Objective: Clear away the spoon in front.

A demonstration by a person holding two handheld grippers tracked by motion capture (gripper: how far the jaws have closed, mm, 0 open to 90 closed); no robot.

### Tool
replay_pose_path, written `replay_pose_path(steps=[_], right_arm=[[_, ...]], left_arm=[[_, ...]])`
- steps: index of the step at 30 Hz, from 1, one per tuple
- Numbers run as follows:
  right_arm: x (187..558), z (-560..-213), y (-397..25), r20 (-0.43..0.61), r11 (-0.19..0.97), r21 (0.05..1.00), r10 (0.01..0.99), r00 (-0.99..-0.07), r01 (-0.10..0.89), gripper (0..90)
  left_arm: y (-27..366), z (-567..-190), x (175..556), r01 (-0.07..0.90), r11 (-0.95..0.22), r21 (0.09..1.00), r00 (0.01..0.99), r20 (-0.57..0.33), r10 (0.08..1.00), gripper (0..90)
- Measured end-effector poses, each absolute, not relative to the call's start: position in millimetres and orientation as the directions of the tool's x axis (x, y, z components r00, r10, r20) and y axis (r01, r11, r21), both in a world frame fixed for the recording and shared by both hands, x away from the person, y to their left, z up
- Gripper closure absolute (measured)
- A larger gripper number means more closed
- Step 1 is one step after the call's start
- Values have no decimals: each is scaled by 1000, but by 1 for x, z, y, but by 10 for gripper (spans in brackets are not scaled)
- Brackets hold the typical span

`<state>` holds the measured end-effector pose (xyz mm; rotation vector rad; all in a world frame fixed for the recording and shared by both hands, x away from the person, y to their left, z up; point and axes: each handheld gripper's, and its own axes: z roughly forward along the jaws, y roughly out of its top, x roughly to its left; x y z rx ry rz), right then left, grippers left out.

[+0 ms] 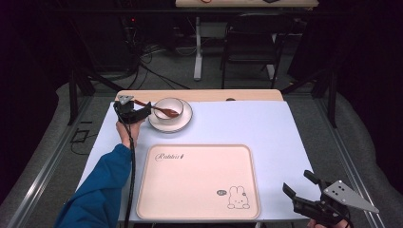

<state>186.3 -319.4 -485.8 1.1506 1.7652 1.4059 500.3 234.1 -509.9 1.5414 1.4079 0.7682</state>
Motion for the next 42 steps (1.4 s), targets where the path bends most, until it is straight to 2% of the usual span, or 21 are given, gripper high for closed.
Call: replay_pose_path(steps=[7, 12, 16, 20, 32, 42], right_arm=[[186, -486, -319, 60, 64, 964, 894, -444, 259, 140], [186, -486, -319, 64, 61, 963, 895, -442, 262, 140], [186, -486, -319, 60, 64, 964, 894, -444, 258, 140], [186, -486, -319, 61, 62, 964, 895, -442, 260, 140], [186, -486, -320, 58, 65, 964, 895, -442, 257, 140], [186, -486, -319, 61, 62, 964, 895, -442, 260, 140]], left_arm=[[237, -517, 508, 447, 63, 892, 168, -153, 974, 329], [234, -518, 509, 443, 63, 894, 191, -162, 968, 356], [233, -518, 509, 434, 70, 898, 192, -168, 967, 417], [235, -518, 508, 429, 90, 899, 185, -185, 965, 526], [240, -519, 505, 412, 145, 900, 178, -235, 955, 598], [237, -512, 500, 384, 146, 912, 190, -233, 954, 661]])
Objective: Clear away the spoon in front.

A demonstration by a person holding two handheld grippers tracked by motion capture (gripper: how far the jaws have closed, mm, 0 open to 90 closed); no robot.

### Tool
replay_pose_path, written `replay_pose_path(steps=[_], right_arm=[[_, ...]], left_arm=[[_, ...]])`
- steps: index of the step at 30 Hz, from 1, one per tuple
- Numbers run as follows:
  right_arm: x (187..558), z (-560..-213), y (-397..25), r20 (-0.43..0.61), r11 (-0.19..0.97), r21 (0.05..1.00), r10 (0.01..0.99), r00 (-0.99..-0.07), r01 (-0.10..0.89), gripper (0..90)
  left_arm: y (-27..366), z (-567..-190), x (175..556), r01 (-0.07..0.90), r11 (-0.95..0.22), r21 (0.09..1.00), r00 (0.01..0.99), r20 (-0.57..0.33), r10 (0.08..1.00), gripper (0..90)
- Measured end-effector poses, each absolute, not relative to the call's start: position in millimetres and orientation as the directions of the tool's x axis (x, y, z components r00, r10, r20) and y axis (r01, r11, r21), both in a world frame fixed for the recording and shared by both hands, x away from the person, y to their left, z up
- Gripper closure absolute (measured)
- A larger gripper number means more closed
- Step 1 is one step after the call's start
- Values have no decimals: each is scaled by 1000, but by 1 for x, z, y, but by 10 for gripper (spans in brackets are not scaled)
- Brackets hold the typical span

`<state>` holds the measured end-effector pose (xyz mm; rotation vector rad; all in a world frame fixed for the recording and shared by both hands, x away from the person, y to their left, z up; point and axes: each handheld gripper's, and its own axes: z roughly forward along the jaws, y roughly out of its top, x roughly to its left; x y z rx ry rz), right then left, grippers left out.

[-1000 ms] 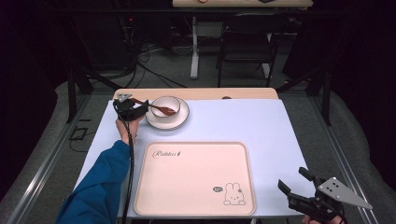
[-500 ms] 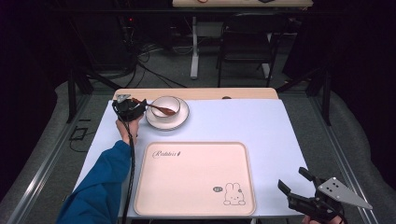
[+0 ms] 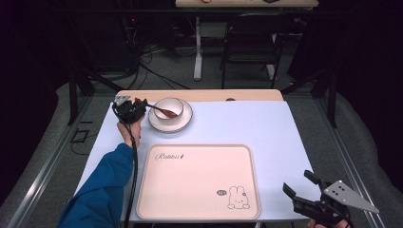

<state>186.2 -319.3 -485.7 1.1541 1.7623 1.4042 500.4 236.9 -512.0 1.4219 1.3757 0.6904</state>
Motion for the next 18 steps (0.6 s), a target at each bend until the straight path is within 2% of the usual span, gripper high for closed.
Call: replay_pose_path(steps=[10, 18], right_arm=[[186, -486, -319, 59, 64, 964, 895, -443, 257, 140], [186, -486, -319, 60, 62, 965, 895, -443, 257, 140]], left_arm=[[233, -499, 492, 353, 163, 921, 224, -253, 941, 741], [233, -488, 486, 325, 222, 919, 258, -312, 914, 822]])
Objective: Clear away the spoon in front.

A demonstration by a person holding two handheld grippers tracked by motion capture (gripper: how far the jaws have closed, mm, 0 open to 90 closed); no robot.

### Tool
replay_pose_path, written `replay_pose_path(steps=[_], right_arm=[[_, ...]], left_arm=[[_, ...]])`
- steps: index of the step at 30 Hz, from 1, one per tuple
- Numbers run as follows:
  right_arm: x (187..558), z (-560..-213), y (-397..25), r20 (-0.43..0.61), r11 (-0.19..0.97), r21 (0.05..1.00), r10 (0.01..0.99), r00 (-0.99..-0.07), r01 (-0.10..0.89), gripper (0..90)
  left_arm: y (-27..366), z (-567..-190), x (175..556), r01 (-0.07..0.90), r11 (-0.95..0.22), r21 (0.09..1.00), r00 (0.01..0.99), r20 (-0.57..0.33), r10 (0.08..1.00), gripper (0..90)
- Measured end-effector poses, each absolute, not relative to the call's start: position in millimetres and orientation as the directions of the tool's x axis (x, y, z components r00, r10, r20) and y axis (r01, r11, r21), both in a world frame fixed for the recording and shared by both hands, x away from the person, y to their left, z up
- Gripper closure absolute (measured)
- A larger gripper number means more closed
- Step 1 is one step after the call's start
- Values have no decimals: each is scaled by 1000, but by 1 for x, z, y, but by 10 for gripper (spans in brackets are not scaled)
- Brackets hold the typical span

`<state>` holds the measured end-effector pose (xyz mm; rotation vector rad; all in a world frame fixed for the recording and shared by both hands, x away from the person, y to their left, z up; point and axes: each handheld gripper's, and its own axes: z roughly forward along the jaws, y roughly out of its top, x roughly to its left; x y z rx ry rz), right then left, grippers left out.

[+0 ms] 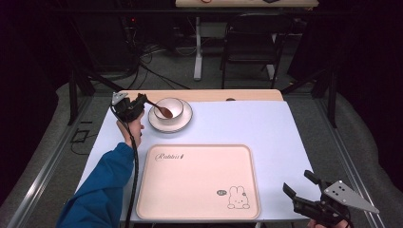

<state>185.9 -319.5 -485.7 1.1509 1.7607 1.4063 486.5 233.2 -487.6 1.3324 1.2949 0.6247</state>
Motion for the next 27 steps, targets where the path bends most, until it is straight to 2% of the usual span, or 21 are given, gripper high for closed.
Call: replay_pose_path(steps=[3, 27], right_arm=[[186, -486, -319, 61, 62, 965, 894, -444, 256, 140], [186, -486, -320, 59, 62, 965, 894, -444, 254, 140]], left_arm=[[233, -483, 484, 326, 236, 915, 262, -328, 908, 844], [242, -456, 473, 275, 227, 934, 325, -313, 893, 844]])
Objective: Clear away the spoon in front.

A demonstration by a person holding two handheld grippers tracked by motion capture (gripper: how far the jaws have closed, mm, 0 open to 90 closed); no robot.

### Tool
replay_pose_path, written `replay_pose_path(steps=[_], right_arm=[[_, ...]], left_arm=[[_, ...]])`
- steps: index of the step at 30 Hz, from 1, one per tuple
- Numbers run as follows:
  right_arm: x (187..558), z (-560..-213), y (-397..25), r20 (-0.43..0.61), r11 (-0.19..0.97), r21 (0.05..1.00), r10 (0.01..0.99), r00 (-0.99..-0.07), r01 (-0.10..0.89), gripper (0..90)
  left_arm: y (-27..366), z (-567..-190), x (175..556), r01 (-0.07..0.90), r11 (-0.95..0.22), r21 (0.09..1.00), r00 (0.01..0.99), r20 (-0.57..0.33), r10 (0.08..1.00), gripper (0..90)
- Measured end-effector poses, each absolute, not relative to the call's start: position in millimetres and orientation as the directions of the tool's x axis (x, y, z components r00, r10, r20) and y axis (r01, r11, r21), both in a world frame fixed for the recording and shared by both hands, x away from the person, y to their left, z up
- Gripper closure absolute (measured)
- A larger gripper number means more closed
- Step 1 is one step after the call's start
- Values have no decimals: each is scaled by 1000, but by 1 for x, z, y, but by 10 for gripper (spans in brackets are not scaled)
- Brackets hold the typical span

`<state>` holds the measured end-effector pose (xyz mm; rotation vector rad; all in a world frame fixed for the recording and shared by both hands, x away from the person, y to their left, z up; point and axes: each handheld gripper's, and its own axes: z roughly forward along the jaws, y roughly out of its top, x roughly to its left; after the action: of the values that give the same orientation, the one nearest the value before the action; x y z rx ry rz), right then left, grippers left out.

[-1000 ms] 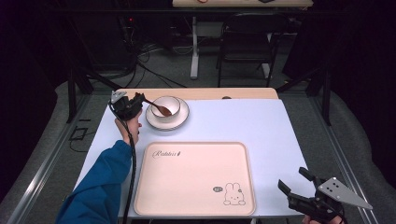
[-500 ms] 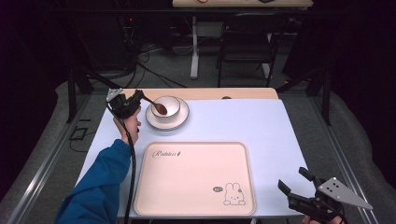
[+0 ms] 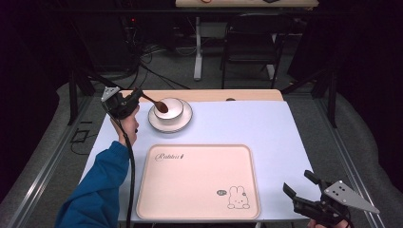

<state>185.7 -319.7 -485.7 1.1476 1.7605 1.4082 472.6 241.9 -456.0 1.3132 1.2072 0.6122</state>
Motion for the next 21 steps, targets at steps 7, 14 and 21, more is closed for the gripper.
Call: replay_pose_path(steps=[7, 14, 21], right_arm=[[186, -486, -320, 59, 63, 965, 894, -444, 254, 140], [186, -486, -320, 59, 62, 966, 894, -444, 253, 140], [186, -486, -320, 60, 61, 965, 894, -444, 254, 140]], left_arm=[[245, -449, 467, 264, 227, 937, 342, -311, 887, 845], [247, -442, 460, 259, 230, 938, 364, -316, 876, 845], [248, -436, 453, 251, 232, 940, 387, -317, 866, 845]])
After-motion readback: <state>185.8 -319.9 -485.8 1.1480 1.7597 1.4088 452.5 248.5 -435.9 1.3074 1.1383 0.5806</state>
